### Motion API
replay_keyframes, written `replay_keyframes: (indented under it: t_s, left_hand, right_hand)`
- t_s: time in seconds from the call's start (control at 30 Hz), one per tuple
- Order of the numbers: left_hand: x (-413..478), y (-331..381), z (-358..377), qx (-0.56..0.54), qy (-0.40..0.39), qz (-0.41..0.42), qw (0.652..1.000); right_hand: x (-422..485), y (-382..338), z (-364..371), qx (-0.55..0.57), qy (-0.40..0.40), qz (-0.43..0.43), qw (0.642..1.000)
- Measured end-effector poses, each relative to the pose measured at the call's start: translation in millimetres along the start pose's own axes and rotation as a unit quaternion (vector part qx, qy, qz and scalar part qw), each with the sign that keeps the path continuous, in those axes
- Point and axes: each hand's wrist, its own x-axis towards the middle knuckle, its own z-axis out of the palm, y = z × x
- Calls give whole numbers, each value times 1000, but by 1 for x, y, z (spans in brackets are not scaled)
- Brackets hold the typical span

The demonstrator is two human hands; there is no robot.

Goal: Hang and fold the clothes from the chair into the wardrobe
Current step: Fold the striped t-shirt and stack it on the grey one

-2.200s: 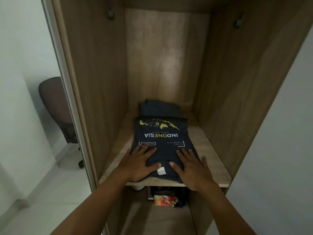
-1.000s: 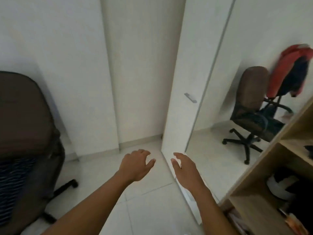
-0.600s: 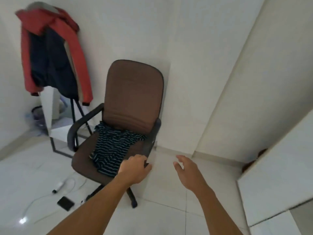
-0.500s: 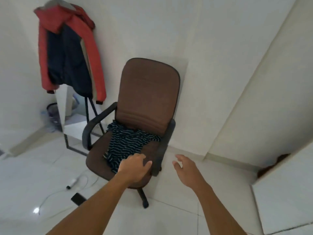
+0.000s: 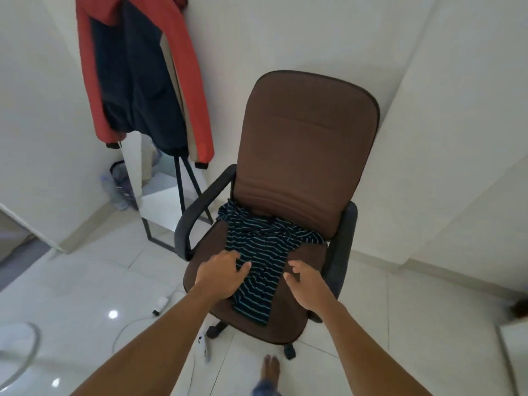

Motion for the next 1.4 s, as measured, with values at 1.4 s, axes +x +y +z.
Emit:
replay_keyframes:
  t_s: [1.4]
  left_hand:
    - [540,-80,165,23,-27,-158,987]
  right_hand:
    - [542,142,98,-57,-17,115,992]
